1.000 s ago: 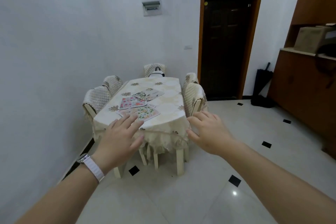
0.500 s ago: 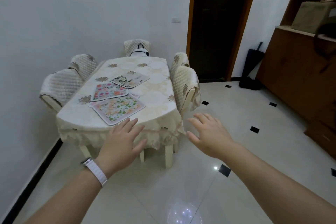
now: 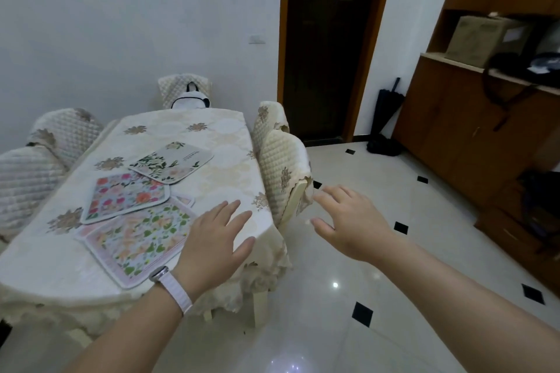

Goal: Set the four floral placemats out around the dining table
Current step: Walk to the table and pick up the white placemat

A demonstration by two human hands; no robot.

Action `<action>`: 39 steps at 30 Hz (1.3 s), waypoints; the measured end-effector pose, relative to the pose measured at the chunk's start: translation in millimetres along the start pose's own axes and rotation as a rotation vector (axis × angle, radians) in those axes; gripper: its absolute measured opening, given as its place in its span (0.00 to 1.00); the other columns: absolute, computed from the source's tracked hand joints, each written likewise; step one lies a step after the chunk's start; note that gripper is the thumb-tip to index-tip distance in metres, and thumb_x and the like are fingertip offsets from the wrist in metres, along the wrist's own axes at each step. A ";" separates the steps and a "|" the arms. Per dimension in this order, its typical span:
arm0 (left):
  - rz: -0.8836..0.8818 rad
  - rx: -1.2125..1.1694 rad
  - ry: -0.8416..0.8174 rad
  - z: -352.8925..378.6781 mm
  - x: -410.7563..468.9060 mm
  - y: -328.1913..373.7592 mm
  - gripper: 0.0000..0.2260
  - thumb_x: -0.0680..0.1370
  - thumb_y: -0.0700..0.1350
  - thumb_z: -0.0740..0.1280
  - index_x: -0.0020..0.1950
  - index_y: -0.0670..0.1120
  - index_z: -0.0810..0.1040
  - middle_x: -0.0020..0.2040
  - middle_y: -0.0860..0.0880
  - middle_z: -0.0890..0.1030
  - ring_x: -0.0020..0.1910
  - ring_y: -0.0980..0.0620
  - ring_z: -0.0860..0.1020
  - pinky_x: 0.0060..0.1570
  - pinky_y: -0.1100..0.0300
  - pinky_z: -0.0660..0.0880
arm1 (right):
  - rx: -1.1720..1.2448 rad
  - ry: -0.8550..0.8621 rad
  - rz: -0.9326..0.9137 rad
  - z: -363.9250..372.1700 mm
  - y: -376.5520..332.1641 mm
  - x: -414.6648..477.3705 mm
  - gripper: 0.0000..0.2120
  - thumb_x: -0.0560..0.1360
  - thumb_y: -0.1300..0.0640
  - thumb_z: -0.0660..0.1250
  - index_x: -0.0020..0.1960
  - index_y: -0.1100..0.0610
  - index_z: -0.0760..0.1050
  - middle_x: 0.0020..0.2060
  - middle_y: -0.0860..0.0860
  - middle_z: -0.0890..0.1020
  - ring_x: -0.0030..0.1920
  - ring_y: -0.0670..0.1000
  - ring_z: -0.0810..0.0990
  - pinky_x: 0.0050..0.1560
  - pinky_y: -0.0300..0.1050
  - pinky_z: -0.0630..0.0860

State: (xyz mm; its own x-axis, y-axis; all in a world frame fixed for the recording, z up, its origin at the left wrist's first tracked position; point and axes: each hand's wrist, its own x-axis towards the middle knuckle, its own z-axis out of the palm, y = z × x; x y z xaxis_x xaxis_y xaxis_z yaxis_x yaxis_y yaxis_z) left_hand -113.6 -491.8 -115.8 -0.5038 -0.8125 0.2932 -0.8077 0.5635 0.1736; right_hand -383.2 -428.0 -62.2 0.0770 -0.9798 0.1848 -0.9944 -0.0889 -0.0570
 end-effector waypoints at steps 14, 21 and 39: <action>-0.113 0.127 -0.050 82.2 194.4 13.8 0.26 0.75 0.62 0.55 0.70 0.52 0.72 0.71 0.49 0.72 0.71 0.44 0.68 0.66 0.46 0.66 | 0.078 -0.094 -0.110 56.3 164.1 158.7 0.28 0.77 0.38 0.47 0.73 0.48 0.63 0.73 0.48 0.66 0.73 0.51 0.61 0.72 0.49 0.57; -0.210 0.158 -0.092 121.9 302.6 40.9 0.27 0.75 0.63 0.54 0.71 0.54 0.70 0.73 0.49 0.69 0.74 0.45 0.64 0.69 0.43 0.62 | 0.080 -0.116 -0.169 62.4 276.9 242.3 0.29 0.76 0.38 0.45 0.72 0.49 0.65 0.71 0.48 0.68 0.71 0.51 0.63 0.71 0.49 0.59; -0.496 -0.021 -0.011 210.9 534.7 -73.2 0.29 0.73 0.65 0.52 0.70 0.54 0.71 0.71 0.50 0.71 0.71 0.47 0.66 0.69 0.46 0.61 | 0.112 -0.202 -0.346 130.5 337.2 518.8 0.25 0.78 0.40 0.51 0.72 0.48 0.66 0.70 0.49 0.69 0.71 0.52 0.65 0.71 0.52 0.61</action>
State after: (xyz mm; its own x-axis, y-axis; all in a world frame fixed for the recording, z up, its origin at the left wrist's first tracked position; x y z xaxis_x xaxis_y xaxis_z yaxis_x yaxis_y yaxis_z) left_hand -388.5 -999.0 -170.0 -0.0639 -0.9849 0.1610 -0.9445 0.1117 0.3089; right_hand -669.1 -989.7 -113.5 0.4289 -0.9032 0.0164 -0.8942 -0.4271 -0.1341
